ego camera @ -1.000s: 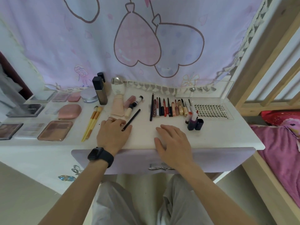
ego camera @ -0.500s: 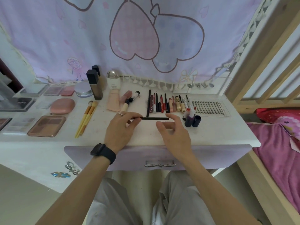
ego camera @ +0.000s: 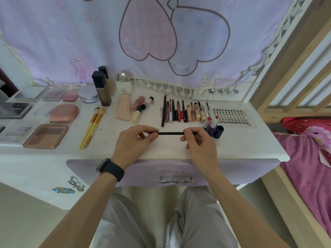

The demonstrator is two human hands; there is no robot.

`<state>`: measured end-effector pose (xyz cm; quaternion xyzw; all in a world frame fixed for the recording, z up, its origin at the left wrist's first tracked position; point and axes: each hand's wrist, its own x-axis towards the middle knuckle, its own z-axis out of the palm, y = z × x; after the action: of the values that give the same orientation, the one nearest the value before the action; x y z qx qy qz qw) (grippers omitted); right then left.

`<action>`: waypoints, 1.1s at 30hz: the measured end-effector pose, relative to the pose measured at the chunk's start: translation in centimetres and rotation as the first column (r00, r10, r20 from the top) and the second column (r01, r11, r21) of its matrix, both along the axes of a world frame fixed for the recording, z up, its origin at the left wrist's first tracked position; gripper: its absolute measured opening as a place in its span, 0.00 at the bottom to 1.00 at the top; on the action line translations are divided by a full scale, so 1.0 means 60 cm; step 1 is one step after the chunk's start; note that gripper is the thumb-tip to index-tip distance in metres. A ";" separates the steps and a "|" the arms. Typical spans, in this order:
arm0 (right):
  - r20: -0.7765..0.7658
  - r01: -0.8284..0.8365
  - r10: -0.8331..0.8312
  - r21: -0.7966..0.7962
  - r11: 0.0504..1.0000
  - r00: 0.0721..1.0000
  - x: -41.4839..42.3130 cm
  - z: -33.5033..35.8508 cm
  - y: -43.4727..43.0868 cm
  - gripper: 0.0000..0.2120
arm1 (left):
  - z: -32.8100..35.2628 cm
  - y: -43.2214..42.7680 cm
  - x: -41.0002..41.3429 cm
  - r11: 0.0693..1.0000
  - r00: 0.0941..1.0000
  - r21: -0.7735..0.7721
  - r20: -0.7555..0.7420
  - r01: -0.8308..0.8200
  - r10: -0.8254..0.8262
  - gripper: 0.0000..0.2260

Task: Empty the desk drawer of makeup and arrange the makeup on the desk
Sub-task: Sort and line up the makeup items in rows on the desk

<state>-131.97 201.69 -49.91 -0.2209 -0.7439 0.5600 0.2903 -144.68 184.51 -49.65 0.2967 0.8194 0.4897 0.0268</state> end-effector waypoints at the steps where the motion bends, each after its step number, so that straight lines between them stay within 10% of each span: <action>1: 0.004 0.003 -0.003 0.001 1.000 1.000 0.000 0.000 0.001 0.05 | 0.001 0.000 -0.001 1.000 1.000 0.003 0.005 0.003 -0.003 0.05; 33: 0.071 -0.001 0.004 -0.037 0.999 0.997 -0.006 0.015 0.002 0.05 | -0.002 -0.003 -0.018 0.999 0.992 -0.031 0.120 0.034 -0.030 0.05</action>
<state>-132.34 201.82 -49.02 -0.2451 -0.7436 0.5656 0.2590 -145.73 184.32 -49.75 0.2795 0.8194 0.4926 0.0886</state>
